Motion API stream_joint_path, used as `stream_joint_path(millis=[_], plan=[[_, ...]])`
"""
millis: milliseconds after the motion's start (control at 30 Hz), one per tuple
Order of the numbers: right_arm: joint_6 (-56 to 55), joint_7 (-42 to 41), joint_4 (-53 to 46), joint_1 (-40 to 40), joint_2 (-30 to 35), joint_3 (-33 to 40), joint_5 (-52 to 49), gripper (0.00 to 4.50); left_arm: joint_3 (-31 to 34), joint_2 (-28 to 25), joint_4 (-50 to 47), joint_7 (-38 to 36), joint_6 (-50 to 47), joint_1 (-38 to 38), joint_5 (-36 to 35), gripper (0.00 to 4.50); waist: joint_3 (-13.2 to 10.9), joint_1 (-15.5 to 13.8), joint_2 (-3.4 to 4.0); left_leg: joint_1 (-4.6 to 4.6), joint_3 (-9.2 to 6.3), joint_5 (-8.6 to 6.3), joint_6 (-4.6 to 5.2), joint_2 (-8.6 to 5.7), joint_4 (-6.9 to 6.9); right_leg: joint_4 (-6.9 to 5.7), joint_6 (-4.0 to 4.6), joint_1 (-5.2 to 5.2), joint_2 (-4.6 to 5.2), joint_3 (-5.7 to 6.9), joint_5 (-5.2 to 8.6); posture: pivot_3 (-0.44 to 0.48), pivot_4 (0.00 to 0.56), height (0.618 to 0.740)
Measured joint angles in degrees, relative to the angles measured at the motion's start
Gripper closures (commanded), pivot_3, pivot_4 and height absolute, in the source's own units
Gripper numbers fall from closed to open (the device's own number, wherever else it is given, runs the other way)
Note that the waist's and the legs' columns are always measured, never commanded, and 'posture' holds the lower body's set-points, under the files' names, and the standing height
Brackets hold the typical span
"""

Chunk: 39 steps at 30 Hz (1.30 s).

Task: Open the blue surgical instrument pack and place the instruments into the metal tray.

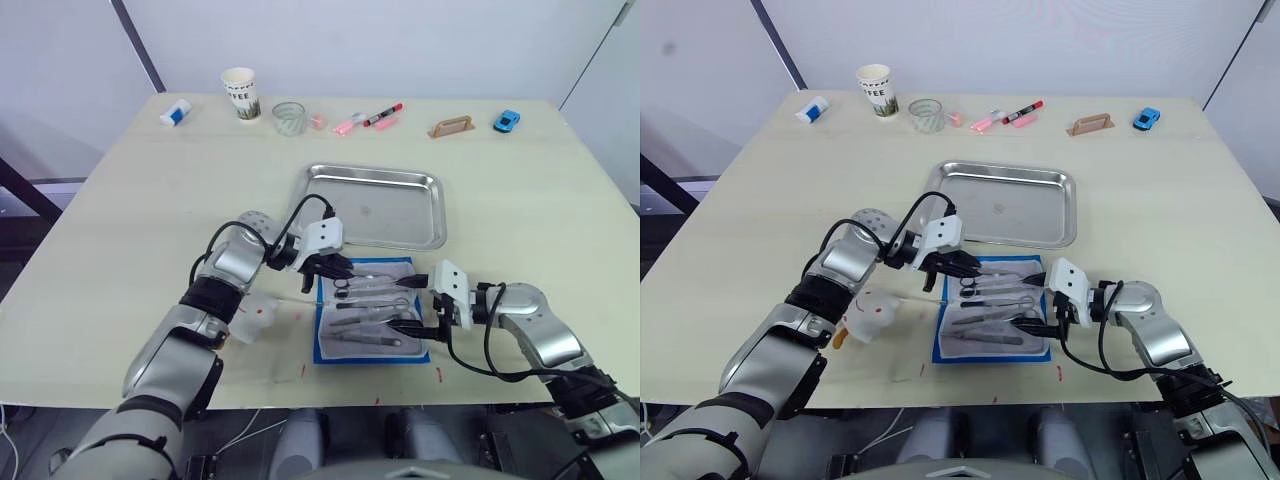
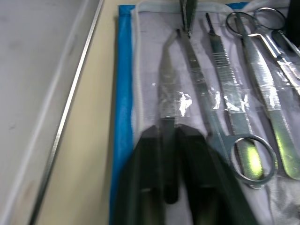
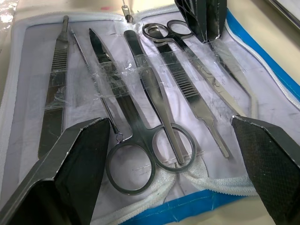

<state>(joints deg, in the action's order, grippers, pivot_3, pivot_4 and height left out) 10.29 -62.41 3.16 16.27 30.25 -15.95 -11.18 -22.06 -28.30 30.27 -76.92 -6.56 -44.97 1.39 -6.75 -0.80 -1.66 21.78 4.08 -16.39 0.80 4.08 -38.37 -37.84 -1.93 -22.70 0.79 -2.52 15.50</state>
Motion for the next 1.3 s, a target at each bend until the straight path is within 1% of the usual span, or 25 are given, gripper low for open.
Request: stream_joint_path(millis=[300,633,767,1300], plan=[[0.41,-0.09,-0.04,0.29,0.00,-0.15,0.01,0.00,0.06,-0.44,-2.42,0.18,-3.21,0.09,0.32,4.46,0.01,0.06,0.01,0.00,-0.01,0.00,0.00,0.00,0.00,0.00,0.00,0.00,0.00,0.00,0.00,0.000,0.150,0.740],[0.82,-0.09,0.13,1.45,0.00,-1.40,0.37,0.00,-0.97,-3.44,-8.88,-2.00,-13.11,0.07,0.79,4.46,0.00,0.54,0.02,0.00,-0.05,0.00,0.00,0.02,0.02,0.00,0.01,-0.02,-0.07,-0.03,0.01,0.000,0.150,0.740],[0.88,-0.09,0.11,1.51,0.00,-1.48,0.41,0.00,-1.04,-4.24,-10.12,-2.66,-15.68,-0.06,0.88,4.46,0.00,0.59,0.02,0.00,-0.05,0.00,0.01,0.03,0.02,0.00,0.02,-0.02,-0.07,-0.02,0.01,0.000,0.150,0.740],[1.21,-0.24,0.11,1.54,0.00,-1.69,0.51,0.00,-1.11,-7.35,-12.10,-4.57,-19.38,-0.38,0.64,4.46,0.00,0.96,0.02,0.00,-0.06,0.00,0.01,0.03,0.02,0.00,0.03,-0.02,-0.06,-0.01,0.02,0.000,0.150,0.740]])
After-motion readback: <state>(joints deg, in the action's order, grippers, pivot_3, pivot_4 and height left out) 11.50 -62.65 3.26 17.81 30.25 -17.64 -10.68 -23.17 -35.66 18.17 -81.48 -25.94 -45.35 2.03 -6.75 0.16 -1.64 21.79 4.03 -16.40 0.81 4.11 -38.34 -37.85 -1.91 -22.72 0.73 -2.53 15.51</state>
